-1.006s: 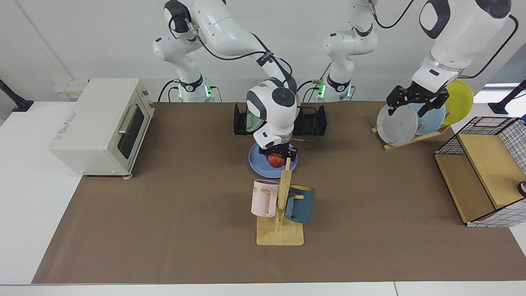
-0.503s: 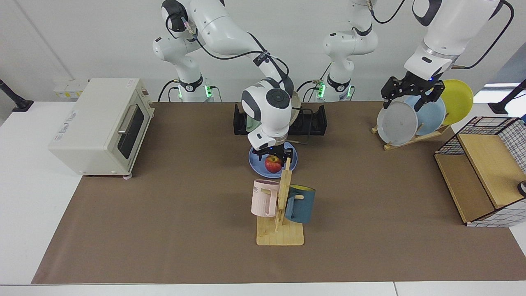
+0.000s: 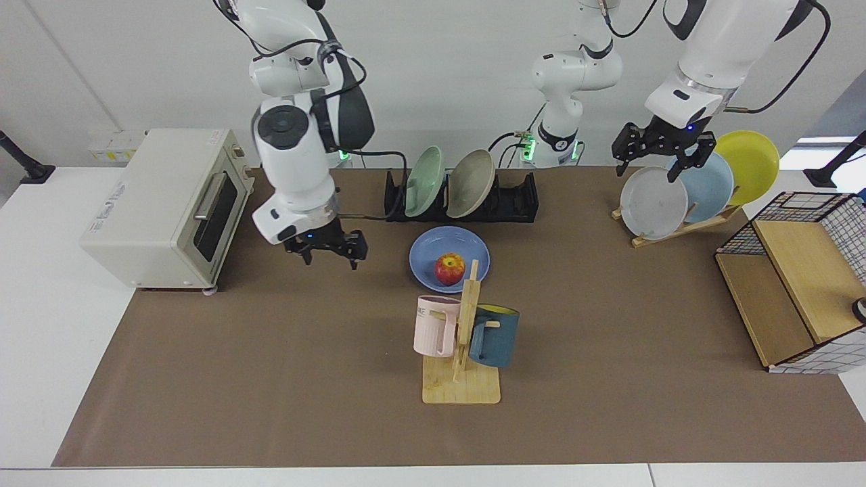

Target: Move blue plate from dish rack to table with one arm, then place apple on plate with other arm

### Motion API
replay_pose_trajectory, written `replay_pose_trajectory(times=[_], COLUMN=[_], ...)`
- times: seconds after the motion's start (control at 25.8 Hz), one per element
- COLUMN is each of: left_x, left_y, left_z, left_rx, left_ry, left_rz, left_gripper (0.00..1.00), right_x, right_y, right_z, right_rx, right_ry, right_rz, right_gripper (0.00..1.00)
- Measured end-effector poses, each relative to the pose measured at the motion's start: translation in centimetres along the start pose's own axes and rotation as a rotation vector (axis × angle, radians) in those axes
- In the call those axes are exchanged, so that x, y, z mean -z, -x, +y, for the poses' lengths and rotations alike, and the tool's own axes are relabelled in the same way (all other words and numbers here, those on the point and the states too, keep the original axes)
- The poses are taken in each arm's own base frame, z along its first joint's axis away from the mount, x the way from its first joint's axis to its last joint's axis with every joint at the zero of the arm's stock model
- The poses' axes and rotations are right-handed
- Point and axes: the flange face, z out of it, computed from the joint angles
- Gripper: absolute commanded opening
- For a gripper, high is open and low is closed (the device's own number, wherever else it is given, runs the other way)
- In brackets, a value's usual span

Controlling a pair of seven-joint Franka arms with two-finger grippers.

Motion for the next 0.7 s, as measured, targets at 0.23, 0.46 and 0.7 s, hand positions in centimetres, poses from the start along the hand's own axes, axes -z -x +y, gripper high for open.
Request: replay_pose_trajectory(times=[0.23,0.46,0.7], left_x=[0.0,0.0,0.0], left_y=[0.0,-0.1,-0.1], left_z=[0.1,1.6,1.8], left_rx=[-0.001,-0.029,-0.032], left_ry=[0.0,0.002,0.002], left_rz=[0.0,0.0,0.0], left_gripper=[1.0,1.0,1.0], right_x=[2.5,7.5,9.7], right_y=[-1.1,1.0,3.6], right_z=[8.3,10.8,10.7], right_rx=[0.09,0.126,0.138], right_ry=[-0.005,-0.01,-0.013], right_rz=[0.004,0.021,0.017], right_gripper=[1.0,1.0,1.0])
